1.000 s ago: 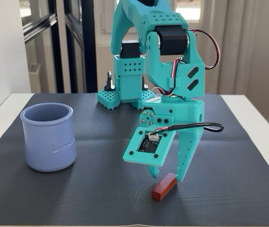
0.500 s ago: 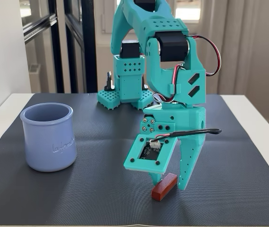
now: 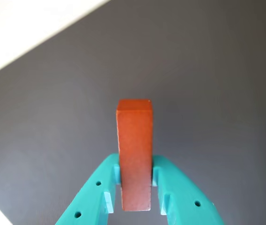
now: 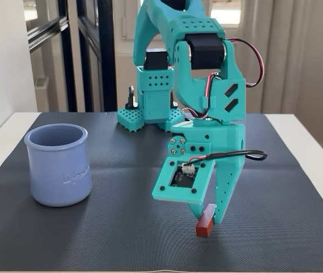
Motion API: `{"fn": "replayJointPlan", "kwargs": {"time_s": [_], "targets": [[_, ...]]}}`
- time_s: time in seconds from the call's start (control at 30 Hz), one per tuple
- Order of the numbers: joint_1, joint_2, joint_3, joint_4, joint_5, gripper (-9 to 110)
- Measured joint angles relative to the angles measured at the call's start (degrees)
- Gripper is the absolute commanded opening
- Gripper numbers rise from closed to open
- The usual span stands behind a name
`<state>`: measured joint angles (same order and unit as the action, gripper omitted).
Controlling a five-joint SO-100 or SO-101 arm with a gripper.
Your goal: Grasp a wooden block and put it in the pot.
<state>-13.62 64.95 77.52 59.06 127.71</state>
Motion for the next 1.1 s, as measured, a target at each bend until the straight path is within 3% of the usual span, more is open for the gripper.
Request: {"fn": "replayJointPlan", "kwargs": {"time_s": [0.17,0.6,1.1], "targets": [[4.75,10.37,0.79,5.98,-6.33,0],[22.06,38.5,19.34,11.69,-34.8,0],[34.8,44.65,27.42,11.6,-43.24,0]]}}
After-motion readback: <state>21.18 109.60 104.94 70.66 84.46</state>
